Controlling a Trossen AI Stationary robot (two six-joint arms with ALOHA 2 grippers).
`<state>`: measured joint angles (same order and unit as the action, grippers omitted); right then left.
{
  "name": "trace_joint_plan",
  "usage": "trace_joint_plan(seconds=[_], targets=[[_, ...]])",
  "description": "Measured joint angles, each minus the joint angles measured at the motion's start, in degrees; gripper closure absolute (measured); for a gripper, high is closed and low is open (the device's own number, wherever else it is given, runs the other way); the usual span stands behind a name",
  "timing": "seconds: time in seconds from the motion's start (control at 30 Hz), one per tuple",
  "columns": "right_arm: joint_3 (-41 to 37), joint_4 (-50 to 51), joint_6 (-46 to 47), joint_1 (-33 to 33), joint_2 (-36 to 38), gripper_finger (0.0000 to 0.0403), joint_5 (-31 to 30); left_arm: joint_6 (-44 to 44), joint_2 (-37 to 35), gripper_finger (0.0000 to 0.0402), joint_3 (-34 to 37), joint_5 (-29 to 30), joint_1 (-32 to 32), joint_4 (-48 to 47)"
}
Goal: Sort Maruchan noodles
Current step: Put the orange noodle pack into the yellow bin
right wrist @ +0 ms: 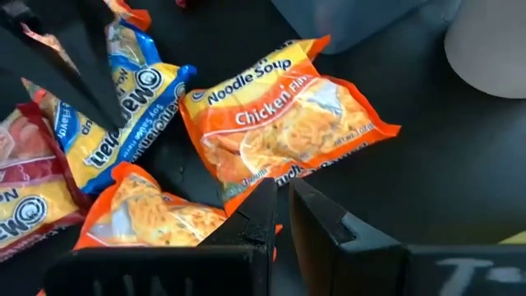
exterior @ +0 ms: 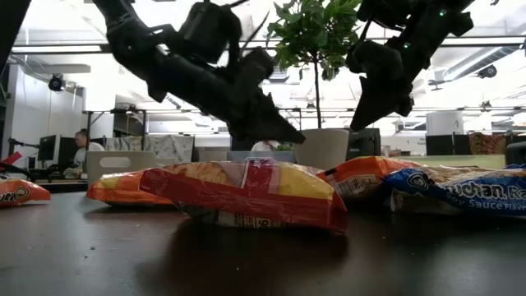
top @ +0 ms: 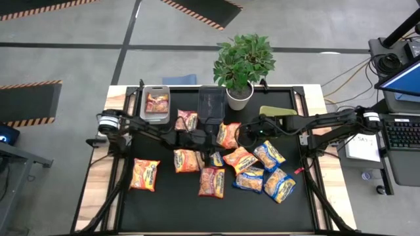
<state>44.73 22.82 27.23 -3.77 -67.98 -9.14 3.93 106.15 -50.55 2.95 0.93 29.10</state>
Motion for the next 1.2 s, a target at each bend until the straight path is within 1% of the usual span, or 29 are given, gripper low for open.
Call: trace_joint_plan(seconds=[0.17,0.3,0.43,0.63,0.73,0.83,1.0,1.1,1.2], targets=[[0.0,-1.3,2.3,0.0,-1.8,0.0371,-1.4,-1.8,1.6,0.0402,-1.1,4.2,0.0,-1.5],[0.0,-1.4,5.4,-0.6,-4.0,0.0346,-1.3,-2.4,2.4,0.0401,-1.1,8.8,-0.1,-2.0],[0.0,-2.0,7.5,-1.5,-6.0,0.0291,-1.0,-3.4,3.9,0.0402,-1.2,9.6,-0.2,-1.8],[0.0,-2.9,10.5,-3.9,-7.8,0.0183,-1.4,-3.2,6.1,0.0402,-1.2,9.6,-0.3,-2.2],[0.0,-3.7,10.7,-5.4,-8.2,0.0133,-1.5,-3.0,6.8,0.0402,-1.3,9.8,-0.3,-1.9],[0.0,-5.1,10.1,-6.7,-8.8,0.0095,-1.5,-2.8,6.9,0.0402,-1.3,9.8,-0.3,-2.4],[0.0,-6.8,9.2,-8.7,-10.0,0.0055,-1.5,-2.6,6.9,0.0401,-1.4,10.1,-0.5,-3.7],[0.0,-8.1,8.3,-9.2,-10.6,0.0046,-1.5,-1.5,6.6,0.0402,-1.3,10.0,-0.5,-4.2],[0.0,-8.2,7.5,-9.4,-10.8,0.0044,-1.4,-1.5,5.4,0.0402,-1.1,8.6,-0.5,-4.4]])
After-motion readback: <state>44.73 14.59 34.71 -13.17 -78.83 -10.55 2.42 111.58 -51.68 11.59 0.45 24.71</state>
